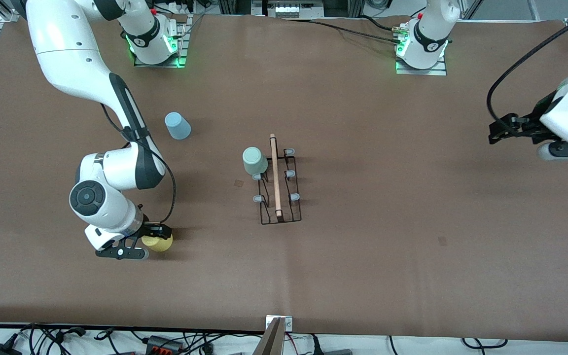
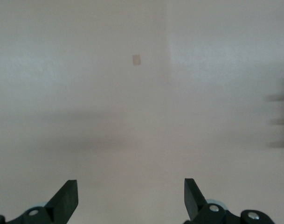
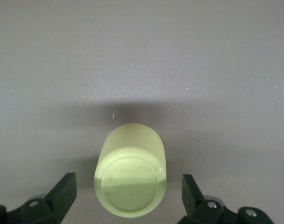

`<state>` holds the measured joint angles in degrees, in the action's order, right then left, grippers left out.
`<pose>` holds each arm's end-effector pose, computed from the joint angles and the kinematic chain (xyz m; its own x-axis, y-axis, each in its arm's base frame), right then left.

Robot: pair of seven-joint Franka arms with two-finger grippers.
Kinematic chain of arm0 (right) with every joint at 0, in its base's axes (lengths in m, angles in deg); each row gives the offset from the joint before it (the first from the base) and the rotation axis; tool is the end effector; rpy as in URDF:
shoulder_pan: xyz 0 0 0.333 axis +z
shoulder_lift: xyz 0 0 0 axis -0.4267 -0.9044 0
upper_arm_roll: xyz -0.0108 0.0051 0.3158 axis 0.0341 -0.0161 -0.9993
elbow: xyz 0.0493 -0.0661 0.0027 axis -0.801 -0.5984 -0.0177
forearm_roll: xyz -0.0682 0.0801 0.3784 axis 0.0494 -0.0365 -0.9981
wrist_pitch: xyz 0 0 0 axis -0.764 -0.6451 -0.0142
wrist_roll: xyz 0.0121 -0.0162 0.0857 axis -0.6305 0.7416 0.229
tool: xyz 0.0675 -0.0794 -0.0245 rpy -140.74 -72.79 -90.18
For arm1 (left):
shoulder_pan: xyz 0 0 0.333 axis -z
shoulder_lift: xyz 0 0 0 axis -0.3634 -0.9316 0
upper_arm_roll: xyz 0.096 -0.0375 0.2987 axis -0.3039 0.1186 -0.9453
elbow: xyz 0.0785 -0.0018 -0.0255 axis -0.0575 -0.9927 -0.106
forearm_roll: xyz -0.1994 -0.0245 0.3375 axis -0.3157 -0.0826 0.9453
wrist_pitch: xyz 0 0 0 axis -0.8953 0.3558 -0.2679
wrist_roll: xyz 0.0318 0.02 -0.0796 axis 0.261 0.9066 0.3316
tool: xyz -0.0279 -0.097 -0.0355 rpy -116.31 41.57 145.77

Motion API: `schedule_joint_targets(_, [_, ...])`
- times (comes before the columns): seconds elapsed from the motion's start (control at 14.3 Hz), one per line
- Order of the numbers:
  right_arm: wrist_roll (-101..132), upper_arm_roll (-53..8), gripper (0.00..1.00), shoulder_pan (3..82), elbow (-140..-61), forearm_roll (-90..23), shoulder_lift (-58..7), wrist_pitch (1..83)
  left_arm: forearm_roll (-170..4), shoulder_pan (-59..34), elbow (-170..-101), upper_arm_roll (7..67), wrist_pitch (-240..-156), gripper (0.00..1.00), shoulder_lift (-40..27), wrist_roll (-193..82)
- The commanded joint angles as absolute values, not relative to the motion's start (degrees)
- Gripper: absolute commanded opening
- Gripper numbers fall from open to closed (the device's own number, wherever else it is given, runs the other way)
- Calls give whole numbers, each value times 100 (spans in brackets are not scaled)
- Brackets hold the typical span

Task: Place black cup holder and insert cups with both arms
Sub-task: 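Move the right gripper to the yellow cup and grasp it, then carry the yellow cup with the right gripper over the rack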

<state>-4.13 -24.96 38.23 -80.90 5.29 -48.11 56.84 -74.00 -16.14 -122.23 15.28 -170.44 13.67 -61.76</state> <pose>0.7296 0.1355 0.2396 0.9946 -0.0377 0.0964 -0.0419 -0.9982 0.0420 0.5816 -0.0167 0.6028 0.9991 -0.0252 -0.0350 -0.0255 -0.9996 -0.0084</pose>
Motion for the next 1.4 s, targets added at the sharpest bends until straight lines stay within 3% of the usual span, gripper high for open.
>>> schedule_joint_targets(0.0, [-188,-2528,100,3774,-7951,606,-4936,5859,-7449,-1735,-11860,1474,-16568,100,1455,-6654])
schedule_joint_targets(0.21, [-117,-2528,100,3747,-7951,606,-4971,5868,-7449,-1858,-11851,1448,-16381,100,1491,-6681])
schedule_joint_targets(0.28, [-65,-2528,94,3730,-7951,606,-4980,5868,-7449,-2024,-11886,1457,-16381,100,1473,-6698])
schedule_joint_targets(0.42, [-38,-2528,57,3721,-7951,606,-4971,5868,-7423,-2052,-11895,1500,-16425,100,1369,-6690])
schedule_joint_targets(0.56, [-29,-2519,37,3721,-7942,615,-4945,5859,-6960,-1947,-11877,1570,-16443,100,1324,-6689])
schedule_joint_targets(0.77, [163,-2519,32,3791,-7934,693,-4735,5693,-6913,-1938,-11869,1615,-16522,100,1333,-6689])
schedule_joint_targets(1.12, [191,-2589,30,4378,-6986,686,-4207,3745,-7080,-1938,-11869,1633,-16513,100,1341,-6698])
schedule_joint_targets(1.33, [33,-2589,30,4783,-6817,107,-4066,3302,-7080,-1938,-11860,1641,-16504,100,1350,-6689])
